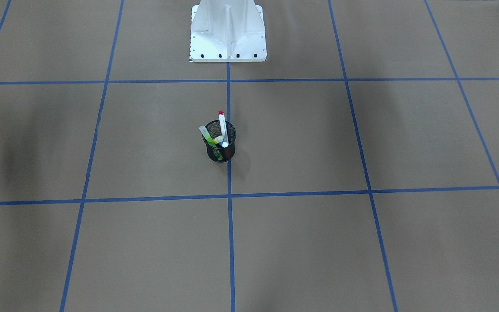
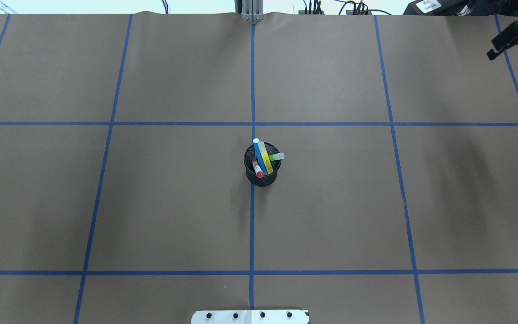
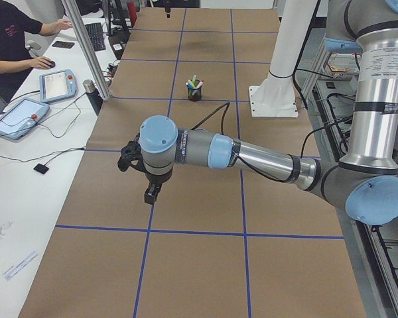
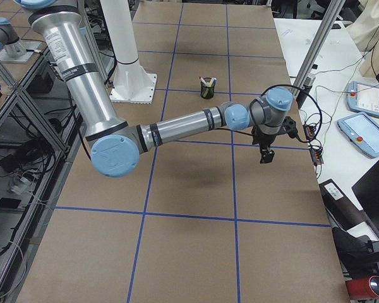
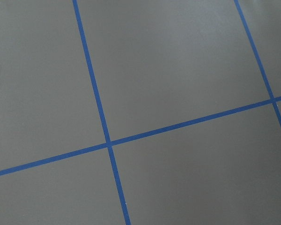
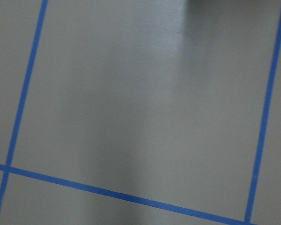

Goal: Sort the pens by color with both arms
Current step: 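Move the right arm in toward the black mesh pen cup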

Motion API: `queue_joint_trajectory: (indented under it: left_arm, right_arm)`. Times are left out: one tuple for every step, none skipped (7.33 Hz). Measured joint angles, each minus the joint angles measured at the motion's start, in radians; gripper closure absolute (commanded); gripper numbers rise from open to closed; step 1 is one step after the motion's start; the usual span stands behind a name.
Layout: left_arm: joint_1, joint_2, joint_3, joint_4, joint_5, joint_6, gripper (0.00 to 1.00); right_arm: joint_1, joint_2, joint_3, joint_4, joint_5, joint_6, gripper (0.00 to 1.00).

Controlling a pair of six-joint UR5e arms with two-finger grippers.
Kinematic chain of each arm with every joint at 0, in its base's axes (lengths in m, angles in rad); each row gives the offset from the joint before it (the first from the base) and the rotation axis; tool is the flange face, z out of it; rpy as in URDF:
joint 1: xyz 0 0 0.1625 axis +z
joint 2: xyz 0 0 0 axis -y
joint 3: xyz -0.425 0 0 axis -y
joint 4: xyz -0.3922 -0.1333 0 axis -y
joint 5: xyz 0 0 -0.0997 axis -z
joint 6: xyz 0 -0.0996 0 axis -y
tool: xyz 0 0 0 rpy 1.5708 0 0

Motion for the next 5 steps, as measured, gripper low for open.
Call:
queue_joint_trajectory:
  left_arm:
    - [0.002,-0.002,0.010,0.000,0.000,0.000,0.00]
    - [0.003,-0.002,0.019,0.001,-0.001,-0.002,0.00]
    - [0.004,-0.002,0.025,0.001,-0.002,-0.005,0.00]
    - [0.004,0.002,0.029,0.001,-0.003,-0.008,0.00]
    - [0.004,0.006,0.035,0.001,-0.003,-0.010,0.00]
  right_arm:
    - [-0.037,0.065,0.002,-0.048,0.003,0.002,0.00]
    - [-0.086,0.129,0.004,-0.093,0.010,0.018,0.00]
    - [-0.145,0.192,0.005,-0.126,0.013,0.063,0.00]
    - [-0.206,0.246,0.002,-0.142,0.013,0.133,0.00]
    - [-0.264,0.292,-0.002,-0.149,0.014,0.217,0.00]
